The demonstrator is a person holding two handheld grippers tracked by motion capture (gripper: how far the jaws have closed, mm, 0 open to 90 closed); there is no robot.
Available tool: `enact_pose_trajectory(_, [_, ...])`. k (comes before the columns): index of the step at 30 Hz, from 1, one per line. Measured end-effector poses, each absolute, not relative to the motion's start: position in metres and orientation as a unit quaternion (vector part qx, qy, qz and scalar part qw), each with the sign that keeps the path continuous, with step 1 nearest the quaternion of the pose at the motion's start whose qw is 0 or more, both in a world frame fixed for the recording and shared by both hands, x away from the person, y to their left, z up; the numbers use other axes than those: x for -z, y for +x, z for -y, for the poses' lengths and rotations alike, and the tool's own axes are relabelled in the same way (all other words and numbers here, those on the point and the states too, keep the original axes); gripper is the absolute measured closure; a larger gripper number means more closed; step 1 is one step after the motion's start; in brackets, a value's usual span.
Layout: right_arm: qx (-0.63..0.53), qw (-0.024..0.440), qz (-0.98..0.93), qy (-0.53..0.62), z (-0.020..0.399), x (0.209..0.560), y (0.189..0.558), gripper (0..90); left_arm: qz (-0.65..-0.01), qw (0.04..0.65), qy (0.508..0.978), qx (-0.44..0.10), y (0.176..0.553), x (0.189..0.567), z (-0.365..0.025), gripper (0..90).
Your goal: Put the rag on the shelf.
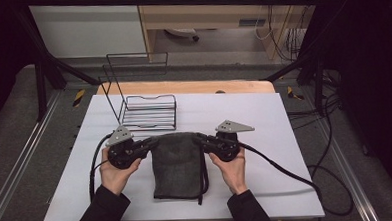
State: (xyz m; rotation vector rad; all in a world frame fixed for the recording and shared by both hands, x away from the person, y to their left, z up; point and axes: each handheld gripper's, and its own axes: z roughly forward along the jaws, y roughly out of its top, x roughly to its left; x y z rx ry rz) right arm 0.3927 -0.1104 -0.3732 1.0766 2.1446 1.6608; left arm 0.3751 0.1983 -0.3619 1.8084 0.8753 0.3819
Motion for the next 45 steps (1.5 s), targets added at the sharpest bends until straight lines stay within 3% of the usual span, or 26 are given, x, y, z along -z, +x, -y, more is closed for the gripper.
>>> enact_pose_trajectory(45, [-0.676,0.232,-0.635,0.295,0.091,0.273,0.374,79.7,-0.314,0.639,0.653,-0.259,0.362,0.262,-0.217,80.3])
